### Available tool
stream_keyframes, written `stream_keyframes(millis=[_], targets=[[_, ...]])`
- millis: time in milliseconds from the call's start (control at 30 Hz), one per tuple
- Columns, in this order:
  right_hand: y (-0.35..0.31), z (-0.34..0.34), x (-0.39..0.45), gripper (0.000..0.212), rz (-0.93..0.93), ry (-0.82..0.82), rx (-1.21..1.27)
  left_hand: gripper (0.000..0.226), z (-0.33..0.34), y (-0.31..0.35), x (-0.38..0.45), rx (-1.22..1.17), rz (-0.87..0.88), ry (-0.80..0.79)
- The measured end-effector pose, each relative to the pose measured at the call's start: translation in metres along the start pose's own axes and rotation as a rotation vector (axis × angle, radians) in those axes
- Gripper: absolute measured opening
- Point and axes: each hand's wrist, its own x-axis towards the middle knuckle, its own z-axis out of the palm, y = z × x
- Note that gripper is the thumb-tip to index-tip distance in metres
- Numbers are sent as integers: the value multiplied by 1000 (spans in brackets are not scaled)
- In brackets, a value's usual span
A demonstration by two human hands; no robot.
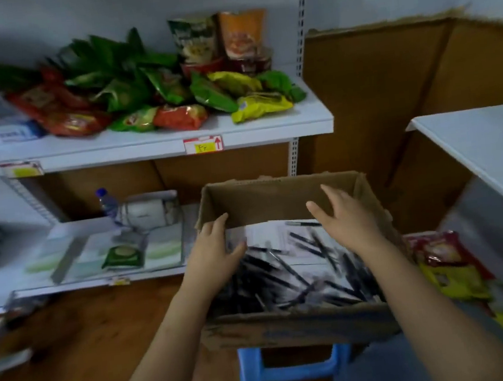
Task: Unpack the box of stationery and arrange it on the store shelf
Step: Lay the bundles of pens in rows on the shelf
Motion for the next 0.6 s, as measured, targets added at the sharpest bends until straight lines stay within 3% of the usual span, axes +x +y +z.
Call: stream_keyframes(millis=[67, 200, 300, 367, 500, 600], targets=[[6, 22, 15, 89, 65, -194, -104, 89, 5, 5, 10, 131, 54, -153], [28, 49, 15, 121, 182, -731, -273, 128, 17, 0, 43, 604, 259, -751], [25, 56, -1, 128, 13, -810, -410, 141, 26, -12, 62, 722, 271, -943], [18, 58, -11, 128, -103, -794, -447, 144, 33, -15, 65, 785, 301, -978], [13, 62, -22, 116, -191, -803, -387, 130, 43, -16, 58, 837, 506, -848], [10, 65, -22, 108, -224, -770, -382, 124, 43, -15, 59, 827, 519, -856]])
